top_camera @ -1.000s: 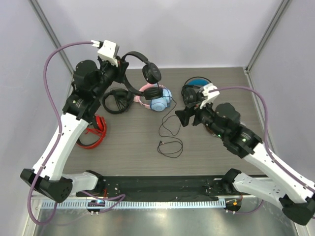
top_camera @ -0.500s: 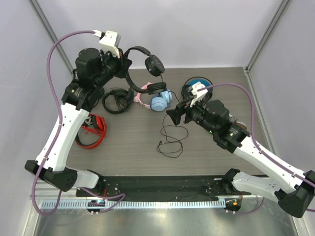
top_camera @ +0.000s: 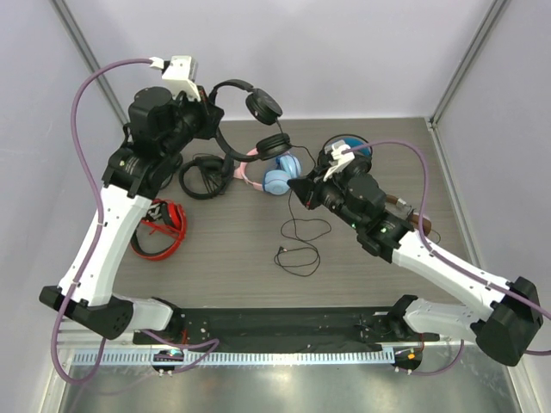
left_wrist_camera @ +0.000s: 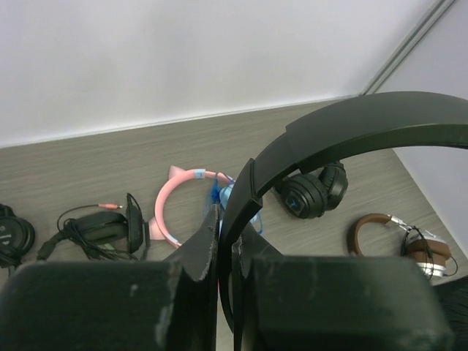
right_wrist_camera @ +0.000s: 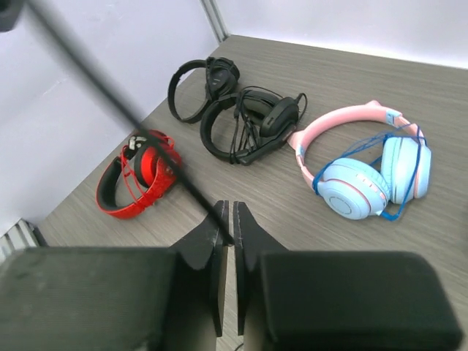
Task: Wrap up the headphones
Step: Wrap the headphone cable with the right arm
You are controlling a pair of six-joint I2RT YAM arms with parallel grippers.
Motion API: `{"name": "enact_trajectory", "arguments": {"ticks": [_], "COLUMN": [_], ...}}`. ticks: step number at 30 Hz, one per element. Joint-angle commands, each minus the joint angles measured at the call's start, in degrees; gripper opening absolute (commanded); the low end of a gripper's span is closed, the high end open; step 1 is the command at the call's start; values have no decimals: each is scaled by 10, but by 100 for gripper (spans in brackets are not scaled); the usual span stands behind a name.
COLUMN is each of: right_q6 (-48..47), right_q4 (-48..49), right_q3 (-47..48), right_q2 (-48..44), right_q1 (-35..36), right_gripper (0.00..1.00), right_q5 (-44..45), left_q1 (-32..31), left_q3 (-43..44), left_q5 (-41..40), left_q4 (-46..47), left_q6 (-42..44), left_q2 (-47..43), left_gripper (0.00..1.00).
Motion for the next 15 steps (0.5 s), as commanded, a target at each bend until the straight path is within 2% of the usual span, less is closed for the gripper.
{"name": "enact_trajectory", "arguments": {"ticks": [1,8,15], "right_q6": [0,-51,-69], "right_q4": [69,63,37], "right_q3": [8,36,66], "right_q2": [12,45,51], "right_q1": [2,2,3], "right_gripper": [11,2,1], "right_q5": [45,80,77], "left_q1": [-2,-2,-2], "left_q3": [22,17,12], "left_q5": [0,22,29], "left_q4": [1,-4,-11], "left_q6": [-31,-32,-26], "left_q2": [-16,-28,-34], "left_gripper": [0,0,0]}}
